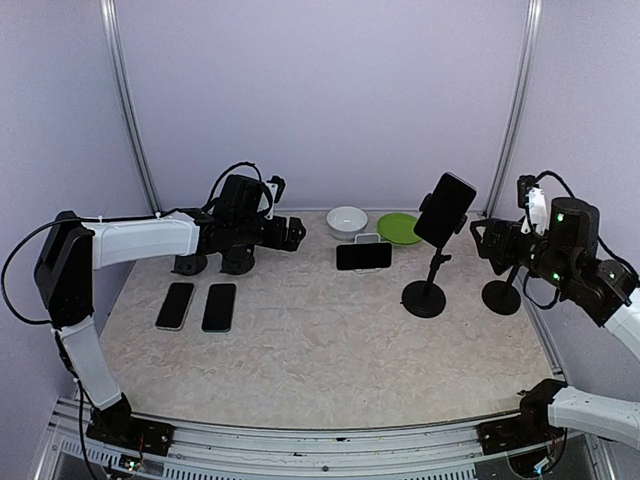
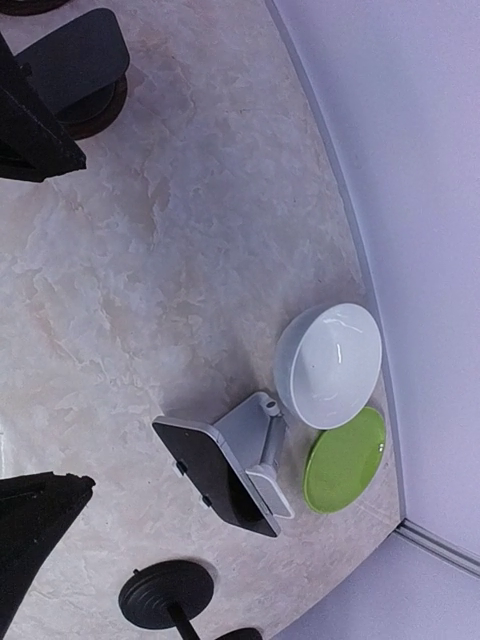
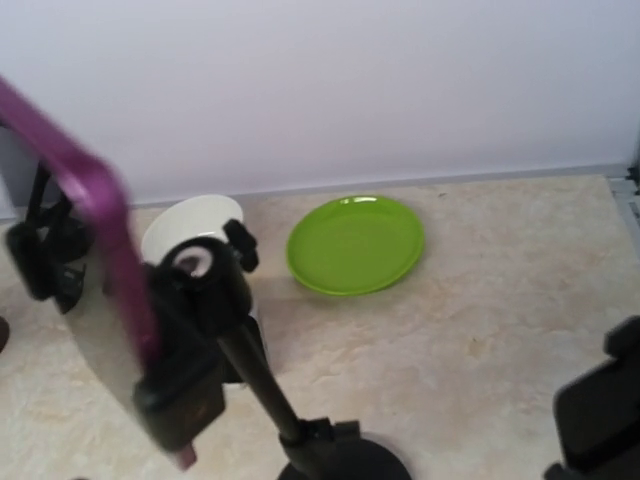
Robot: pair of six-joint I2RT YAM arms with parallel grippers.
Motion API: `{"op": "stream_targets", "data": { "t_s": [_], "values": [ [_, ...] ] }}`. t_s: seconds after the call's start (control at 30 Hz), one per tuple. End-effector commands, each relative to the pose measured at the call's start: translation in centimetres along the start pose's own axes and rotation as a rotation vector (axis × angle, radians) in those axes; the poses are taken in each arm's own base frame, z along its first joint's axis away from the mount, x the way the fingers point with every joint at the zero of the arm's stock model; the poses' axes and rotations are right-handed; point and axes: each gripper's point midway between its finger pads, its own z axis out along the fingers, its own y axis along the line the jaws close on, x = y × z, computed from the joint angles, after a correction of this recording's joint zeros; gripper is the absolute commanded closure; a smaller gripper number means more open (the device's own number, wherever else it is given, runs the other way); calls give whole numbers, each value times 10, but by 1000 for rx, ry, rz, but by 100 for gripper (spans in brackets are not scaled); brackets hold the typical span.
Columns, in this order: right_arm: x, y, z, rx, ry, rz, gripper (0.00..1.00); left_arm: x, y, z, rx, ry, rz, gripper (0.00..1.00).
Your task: Remove the phone from the phone stand
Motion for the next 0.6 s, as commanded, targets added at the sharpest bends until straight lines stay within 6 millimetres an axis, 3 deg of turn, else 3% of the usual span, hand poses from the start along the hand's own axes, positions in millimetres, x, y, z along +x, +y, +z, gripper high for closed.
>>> {"op": "stream_targets", "data": {
  "t_s": [0.0, 0.17, 0.47, 0.57],
  "values": [
    [-5, 25, 16, -233, -19, -30, 3, -13, -7, -6, 21, -32, 13, 1],
    [-5, 40, 22, -399, -33, -57, 5, -12, -7, -7, 21, -32, 16, 1],
    [-5, 49, 40, -478, -42, -93, 7, -15, -7, -8, 21, -38, 19, 1],
    [-6, 51, 49, -497, -38, -106, 13, -17, -7, -10, 18, -42, 23, 1]
  ]
}}
